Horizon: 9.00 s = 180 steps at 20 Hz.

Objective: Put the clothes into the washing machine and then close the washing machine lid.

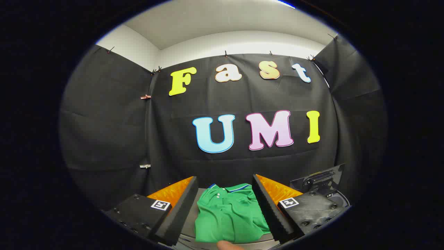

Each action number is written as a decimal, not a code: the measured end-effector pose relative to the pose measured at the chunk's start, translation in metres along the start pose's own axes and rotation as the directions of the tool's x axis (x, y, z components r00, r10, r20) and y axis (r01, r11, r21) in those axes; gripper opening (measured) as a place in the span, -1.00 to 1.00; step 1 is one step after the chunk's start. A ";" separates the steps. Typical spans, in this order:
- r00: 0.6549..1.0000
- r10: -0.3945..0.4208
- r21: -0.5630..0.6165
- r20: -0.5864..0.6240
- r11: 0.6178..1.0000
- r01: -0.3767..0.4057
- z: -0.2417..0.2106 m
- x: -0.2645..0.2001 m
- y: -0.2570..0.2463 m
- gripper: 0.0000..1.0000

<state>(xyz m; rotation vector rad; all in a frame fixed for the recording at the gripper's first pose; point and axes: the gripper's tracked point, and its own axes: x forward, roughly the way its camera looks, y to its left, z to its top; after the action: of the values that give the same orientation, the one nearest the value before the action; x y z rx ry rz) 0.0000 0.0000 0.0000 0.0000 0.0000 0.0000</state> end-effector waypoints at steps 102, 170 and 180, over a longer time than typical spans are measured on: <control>0.821 0.189 0.057 -0.538 0.980 -0.189 -0.028 0.081 -0.363 -0.86; 0.514 -0.137 -0.059 -0.847 0.984 0.165 -0.356 0.040 -0.489 0.99; 0.644 -0.045 0.058 -0.764 0.989 0.137 -0.244 0.074 -0.449 0.97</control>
<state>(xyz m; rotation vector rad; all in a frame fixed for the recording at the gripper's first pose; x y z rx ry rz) 0.0738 -0.4485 -0.2440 0.1136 0.8653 -0.1034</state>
